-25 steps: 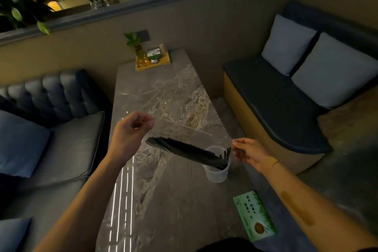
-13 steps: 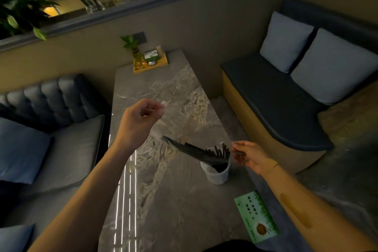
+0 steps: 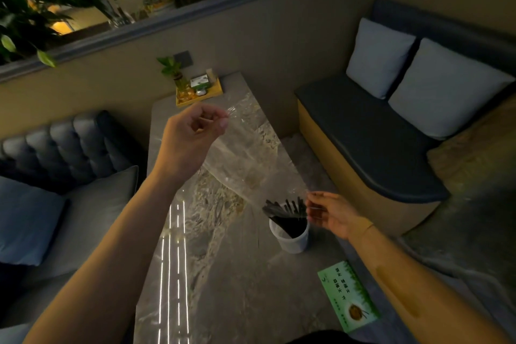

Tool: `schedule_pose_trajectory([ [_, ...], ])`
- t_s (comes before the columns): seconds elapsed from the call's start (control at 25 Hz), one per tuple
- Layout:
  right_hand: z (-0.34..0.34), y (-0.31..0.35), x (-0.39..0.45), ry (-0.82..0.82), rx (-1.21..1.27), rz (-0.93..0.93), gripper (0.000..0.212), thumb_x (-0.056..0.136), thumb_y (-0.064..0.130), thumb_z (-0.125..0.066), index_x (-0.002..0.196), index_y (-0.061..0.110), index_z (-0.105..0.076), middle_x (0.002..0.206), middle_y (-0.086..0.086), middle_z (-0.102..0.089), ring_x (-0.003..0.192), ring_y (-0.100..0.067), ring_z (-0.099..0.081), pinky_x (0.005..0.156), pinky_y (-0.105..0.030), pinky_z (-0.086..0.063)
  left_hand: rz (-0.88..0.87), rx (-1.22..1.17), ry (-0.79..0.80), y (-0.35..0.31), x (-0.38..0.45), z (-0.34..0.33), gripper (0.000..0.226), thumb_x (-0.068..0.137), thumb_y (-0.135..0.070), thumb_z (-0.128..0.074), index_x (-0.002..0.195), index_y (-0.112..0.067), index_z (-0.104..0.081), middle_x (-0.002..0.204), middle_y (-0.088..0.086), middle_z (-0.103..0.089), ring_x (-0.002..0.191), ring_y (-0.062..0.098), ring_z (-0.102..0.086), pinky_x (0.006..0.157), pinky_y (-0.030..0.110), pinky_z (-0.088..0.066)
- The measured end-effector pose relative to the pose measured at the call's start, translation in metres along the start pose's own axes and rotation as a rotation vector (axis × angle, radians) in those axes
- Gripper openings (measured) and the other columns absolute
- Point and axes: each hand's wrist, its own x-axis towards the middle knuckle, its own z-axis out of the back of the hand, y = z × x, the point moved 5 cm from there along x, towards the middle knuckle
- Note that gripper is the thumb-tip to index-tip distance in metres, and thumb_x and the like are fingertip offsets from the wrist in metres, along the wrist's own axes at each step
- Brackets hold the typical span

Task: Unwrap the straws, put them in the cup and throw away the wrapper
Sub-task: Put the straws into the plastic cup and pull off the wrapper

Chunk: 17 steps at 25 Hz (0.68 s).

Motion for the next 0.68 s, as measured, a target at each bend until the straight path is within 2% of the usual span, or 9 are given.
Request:
schedule_pose_trajectory([
  [0.28, -0.019, 0.014, -0.012, 0.045, 0.02, 0.054, 0.008, 0.088, 0.014, -0.064, 0.094, 0.008, -0.063, 0.08, -0.009, -0.063, 0.071, -0.02, -0.06, 0.065, -0.032, -0.055, -0.035, -0.03, -0.095, -0.006, 0.007, 0.031, 0.015, 0.081, -0.027, -0.071, 0.085, -0.041, -0.071, 0.074, -0.015, -0.07, 0.07, 0.008, -0.064, 0.075, 0.023, -0.053],
  [0.52, -0.054, 0.027, -0.021, 0.11, -0.002, 0.128, 0.008, 0.088, 0.02, -0.065, 0.083, 0.014, -0.063, 0.076, -0.005, -0.06, 0.07, -0.017, -0.058, 0.064, -0.029, -0.053, 0.023, -0.059, -0.253, 0.01, -0.003, 0.086, 0.013, 0.082, -0.024, -0.07, 0.086, -0.036, -0.071, 0.071, -0.015, -0.071, 0.064, 0.001, -0.063, 0.064, 0.013, -0.053],
  [0.6, -0.07, 0.026, -0.02, 0.104, -0.036, 0.166, 0.011, 0.089, 0.026, -0.063, 0.089, 0.015, -0.062, 0.088, -0.007, -0.061, 0.082, -0.02, -0.058, 0.072, -0.034, -0.05, 0.084, -0.075, -0.323, 0.027, -0.015, 0.108, 0.013, 0.083, -0.022, -0.07, 0.086, -0.034, -0.071, 0.069, -0.015, -0.07, 0.06, 0.0, -0.061, 0.059, 0.012, -0.051],
  [0.68, -0.086, 0.02, -0.017, 0.097, -0.049, 0.2, 0.025, 0.09, 0.034, -0.06, 0.105, 0.014, -0.062, 0.107, -0.009, -0.061, 0.103, -0.025, -0.058, 0.09, -0.042, -0.047, 0.178, -0.097, -0.399, 0.054, -0.033, 0.128, 0.013, 0.084, -0.02, -0.07, 0.085, -0.032, -0.071, 0.067, -0.011, -0.069, 0.057, 0.002, -0.059, 0.057, 0.014, -0.05],
])
